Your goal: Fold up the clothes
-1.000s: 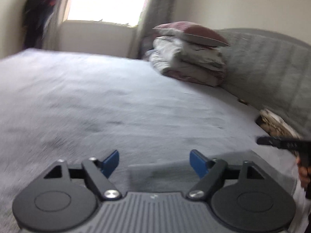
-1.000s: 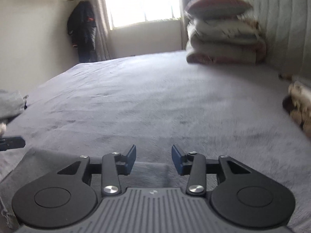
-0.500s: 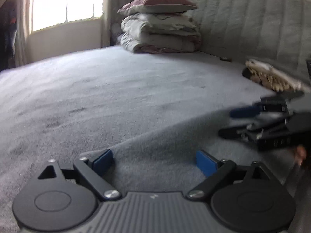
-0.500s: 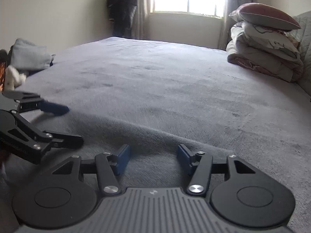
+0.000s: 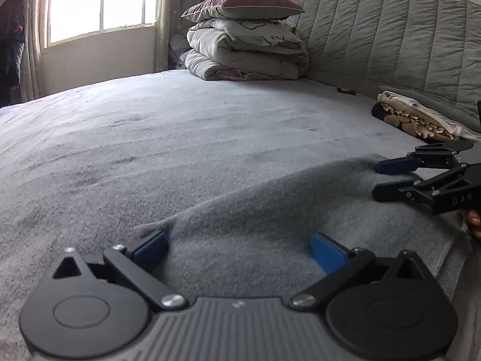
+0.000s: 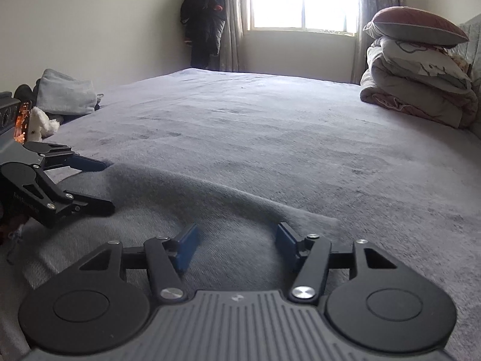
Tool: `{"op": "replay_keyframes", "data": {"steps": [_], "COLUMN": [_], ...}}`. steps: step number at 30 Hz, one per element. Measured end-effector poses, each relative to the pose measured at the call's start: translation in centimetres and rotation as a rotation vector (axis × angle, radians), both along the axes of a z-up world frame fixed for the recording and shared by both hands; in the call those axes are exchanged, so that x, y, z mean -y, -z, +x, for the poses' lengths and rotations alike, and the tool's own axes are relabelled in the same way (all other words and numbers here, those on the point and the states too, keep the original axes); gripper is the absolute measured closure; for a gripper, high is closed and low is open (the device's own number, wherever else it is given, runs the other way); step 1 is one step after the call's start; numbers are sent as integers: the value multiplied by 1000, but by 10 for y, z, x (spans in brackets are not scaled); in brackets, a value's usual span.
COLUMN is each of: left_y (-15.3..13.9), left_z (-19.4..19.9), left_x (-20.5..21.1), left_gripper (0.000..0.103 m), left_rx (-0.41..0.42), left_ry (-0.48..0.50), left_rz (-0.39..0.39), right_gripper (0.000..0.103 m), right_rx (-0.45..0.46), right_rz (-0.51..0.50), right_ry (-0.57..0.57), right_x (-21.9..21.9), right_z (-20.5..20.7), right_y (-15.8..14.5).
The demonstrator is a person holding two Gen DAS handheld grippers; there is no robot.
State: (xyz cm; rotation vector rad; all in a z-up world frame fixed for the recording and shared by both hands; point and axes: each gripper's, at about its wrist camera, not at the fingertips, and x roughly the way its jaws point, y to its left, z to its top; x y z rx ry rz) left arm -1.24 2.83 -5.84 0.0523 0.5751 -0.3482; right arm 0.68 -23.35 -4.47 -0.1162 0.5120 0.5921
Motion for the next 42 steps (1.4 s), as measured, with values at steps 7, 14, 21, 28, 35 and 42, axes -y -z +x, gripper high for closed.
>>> {"op": "replay_keyframes", "data": {"steps": [7, 14, 21, 28, 35, 42], "left_y": [1, 2, 3, 1, 9, 18], "left_z": [-6, -11, -14, -13, 1, 6], "left_x": [-11, -20, -33, -57, -98, -98], "left_gripper": [0, 0, 0, 0, 5, 8], "left_rx": [-22, -47, -100, -186, -273, -228], "left_ry": [19, 20, 27, 31, -32, -61], "left_rz": [-20, -34, -89, -223, -546, -598], "right_gripper": [41, 28, 23, 21, 21, 29], "right_rx": [-20, -66, -156, -218, -321, -379], "right_rz": [43, 53, 76, 67, 184, 306], "right_ry": [-25, -24, -6, -9, 12, 57], "right_x": [23, 42, 58, 60, 69, 76], "right_z": [-8, -11, -8, -4, 17, 40], "right_y": [1, 3, 6, 2, 5, 10]}}
